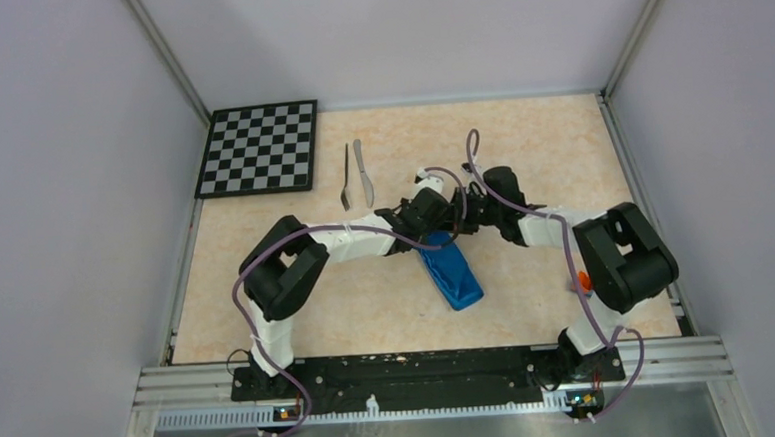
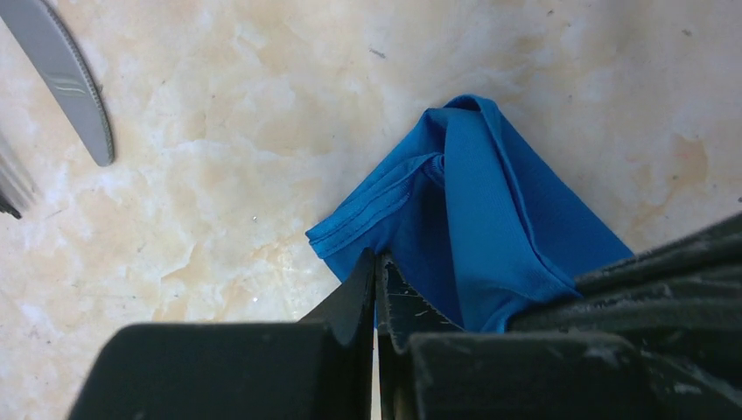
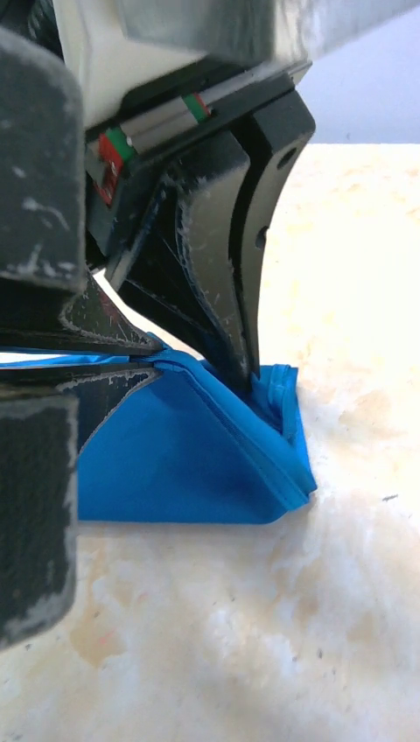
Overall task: Fold the napkin into a case and place the utensils inside
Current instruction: Grasp the top corner of the smaller rectangle folded napkin from the folded napkin.
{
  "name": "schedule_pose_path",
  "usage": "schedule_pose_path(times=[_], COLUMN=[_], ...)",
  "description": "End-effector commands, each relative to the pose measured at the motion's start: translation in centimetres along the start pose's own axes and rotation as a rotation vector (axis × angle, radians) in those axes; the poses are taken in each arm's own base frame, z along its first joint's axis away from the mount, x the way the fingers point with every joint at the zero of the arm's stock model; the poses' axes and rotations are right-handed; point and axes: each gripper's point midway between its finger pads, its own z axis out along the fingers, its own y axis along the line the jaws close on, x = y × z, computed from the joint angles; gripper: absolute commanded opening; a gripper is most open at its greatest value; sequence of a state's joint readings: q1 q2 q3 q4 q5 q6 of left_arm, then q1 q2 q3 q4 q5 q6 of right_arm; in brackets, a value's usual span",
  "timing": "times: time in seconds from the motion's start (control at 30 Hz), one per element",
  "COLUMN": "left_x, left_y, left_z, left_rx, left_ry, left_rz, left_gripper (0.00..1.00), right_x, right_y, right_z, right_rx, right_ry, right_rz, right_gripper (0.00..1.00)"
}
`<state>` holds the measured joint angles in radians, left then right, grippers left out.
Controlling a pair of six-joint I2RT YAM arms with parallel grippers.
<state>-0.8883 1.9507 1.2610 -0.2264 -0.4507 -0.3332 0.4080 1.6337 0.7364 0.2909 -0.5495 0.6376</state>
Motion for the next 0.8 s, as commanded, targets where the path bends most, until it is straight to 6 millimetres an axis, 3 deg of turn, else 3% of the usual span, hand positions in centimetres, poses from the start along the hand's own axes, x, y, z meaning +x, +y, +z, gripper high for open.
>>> schedule_pose_path(times=[0.0,0.37,0.77], left_x=[-3.3,-3.2,-3.8], left_y=[-0.5,-0.6,-0.9], left_z=[-1.8,-2.1,-2.9], left_rx=[0.116,0.178,0.22], left_ry=[-0.126,-0.136,-0.178], left_rz=[-0.124,-0.178,-0.214], left_gripper=[0.0,0.0,0.0], right_x=[-0.7,0.8,-0.2], right_y=[1.5,1.0,-0.3], right_z=[1.3,3.7,7.1], right_rx=[-0.049,-0.031,-0.024], right_ry=[0.005,0.057,0.021], right_rz=[-0.039,0.001,0.056], right_gripper=[0.0,0.0,0.0])
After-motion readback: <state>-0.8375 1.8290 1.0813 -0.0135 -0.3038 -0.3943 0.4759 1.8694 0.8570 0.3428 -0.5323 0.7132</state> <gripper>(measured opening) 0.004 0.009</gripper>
